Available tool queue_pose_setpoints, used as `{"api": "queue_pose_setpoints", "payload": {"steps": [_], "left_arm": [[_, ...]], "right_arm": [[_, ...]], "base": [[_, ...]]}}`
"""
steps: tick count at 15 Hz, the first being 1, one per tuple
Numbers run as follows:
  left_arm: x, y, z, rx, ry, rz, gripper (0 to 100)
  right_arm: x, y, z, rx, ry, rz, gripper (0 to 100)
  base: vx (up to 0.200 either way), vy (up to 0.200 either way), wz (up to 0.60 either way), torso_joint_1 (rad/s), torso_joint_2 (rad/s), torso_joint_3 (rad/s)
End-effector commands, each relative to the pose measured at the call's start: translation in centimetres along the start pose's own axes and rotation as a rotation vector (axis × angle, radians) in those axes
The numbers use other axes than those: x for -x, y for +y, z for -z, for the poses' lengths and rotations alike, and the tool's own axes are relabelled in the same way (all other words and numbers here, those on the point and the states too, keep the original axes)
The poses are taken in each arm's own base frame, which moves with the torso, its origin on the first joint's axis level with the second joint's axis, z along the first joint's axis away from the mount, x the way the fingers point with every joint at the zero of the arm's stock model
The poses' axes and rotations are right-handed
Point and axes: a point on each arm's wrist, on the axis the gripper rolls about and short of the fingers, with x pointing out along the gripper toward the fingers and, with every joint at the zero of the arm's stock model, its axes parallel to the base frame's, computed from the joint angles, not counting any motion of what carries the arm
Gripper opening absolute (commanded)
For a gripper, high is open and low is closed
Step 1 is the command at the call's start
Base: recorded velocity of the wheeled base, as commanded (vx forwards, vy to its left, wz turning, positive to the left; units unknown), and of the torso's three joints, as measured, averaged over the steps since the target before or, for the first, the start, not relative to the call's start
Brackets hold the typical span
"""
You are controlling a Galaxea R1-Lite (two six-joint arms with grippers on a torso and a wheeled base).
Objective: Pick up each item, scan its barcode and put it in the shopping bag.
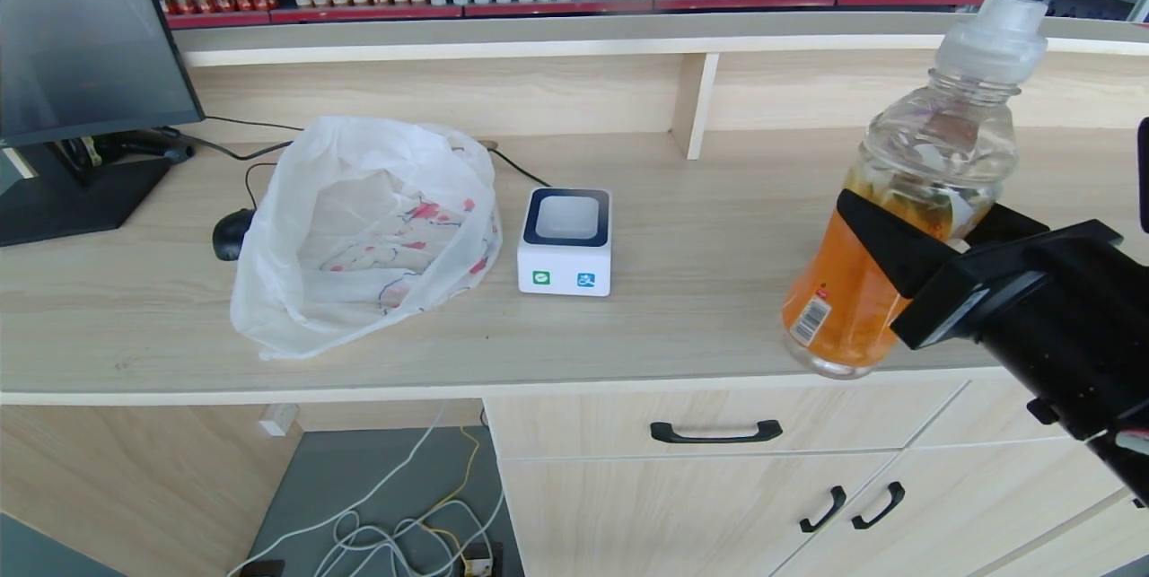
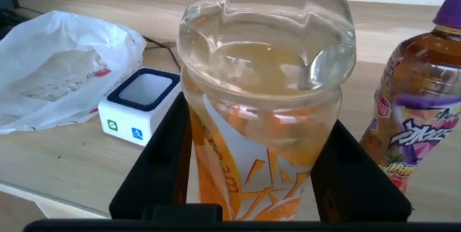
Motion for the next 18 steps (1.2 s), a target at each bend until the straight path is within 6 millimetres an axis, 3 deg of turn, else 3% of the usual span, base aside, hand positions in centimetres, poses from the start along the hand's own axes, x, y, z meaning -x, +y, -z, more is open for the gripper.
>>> {"api": "queue_pose_setpoints", "payload": {"steps": [1,3,8,15,18], "left_arm": [[0.0,0.0,0.0,0.0,0.0,-0.001,100],[0.0,0.0,0.0,0.0,0.0,-0.001,100],[0.0,0.0,0.0,0.0,0.0,-0.001,100],[0.0,0.0,0.0,0.0,0.0,-0.001,100],[0.0,0.0,0.0,0.0,0.0,-0.001,100]], "right_arm": [[0.5,0.1,-0.1,-0.012,-0.001,-0.012,0],[1.6,0.8,0.2,-0.024,0.012,-0.07,0],[2.3,1.9,1.4,-0.165,0.078,-0.251,0],[0.8,3.5,2.1,-0.32,0.127,-0.473,0],[0.1,3.6,0.6,-0.408,0.082,-0.544,0]], "base": [[0.0,0.0,0.0,0.0,0.0,0.0],[0.0,0.0,0.0,0.0,0.0,0.0],[0.0,0.0,0.0,0.0,0.0,0.0],[0.0,0.0,0.0,0.0,0.0,0.0],[0.0,0.0,0.0,0.0,0.0,0.0]]}}
